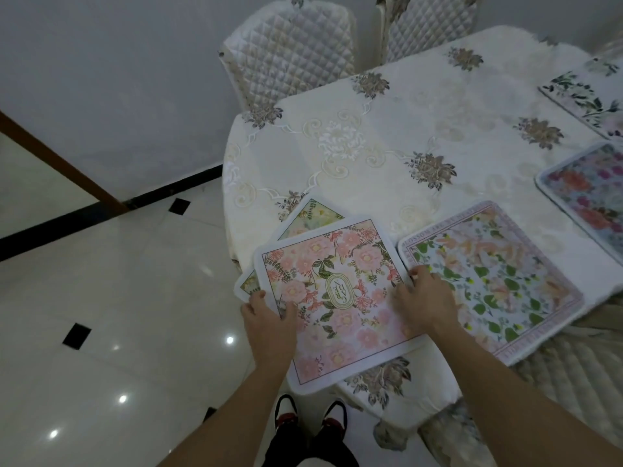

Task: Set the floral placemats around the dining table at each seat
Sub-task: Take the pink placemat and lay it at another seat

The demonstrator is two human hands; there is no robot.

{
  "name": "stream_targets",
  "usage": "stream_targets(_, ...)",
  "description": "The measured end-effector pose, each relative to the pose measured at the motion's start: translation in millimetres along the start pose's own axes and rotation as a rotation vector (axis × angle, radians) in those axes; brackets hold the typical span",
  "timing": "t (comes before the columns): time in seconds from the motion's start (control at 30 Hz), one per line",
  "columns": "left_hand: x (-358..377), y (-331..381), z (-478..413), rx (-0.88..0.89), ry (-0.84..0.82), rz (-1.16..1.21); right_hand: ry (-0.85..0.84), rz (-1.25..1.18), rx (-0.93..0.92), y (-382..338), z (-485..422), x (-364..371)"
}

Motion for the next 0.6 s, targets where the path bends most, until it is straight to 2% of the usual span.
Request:
stream_targets(0.17,-3,5,1,-0.041,0.020,0.121,0.044,-0.114,-0.003,-1,-8,-3)
stream_targets(0.27,-5,9,-3,-0.045,0.005,0.174,-0.040,-0.283,0.006,-9,-8,-1)
stream_targets(0.47,-9,24,-16,0.117,-0.045,0.059,-0.162,-0.567,0.011,-20,2,-5)
stream_targets(0.6,-24,46,-28,0.200,-0.043,0.066,-0.153,-0.674,0.059,-23,5,-25)
Point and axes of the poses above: each hand's wrist, its own z-axis away from the middle knuckle, its own x-axis out of the palm, y = z × x, the point moved 9 cm from there along -z, towards the middle knuckle, and after that the axes turned 5 degrees about y, right-handed, at the moved point
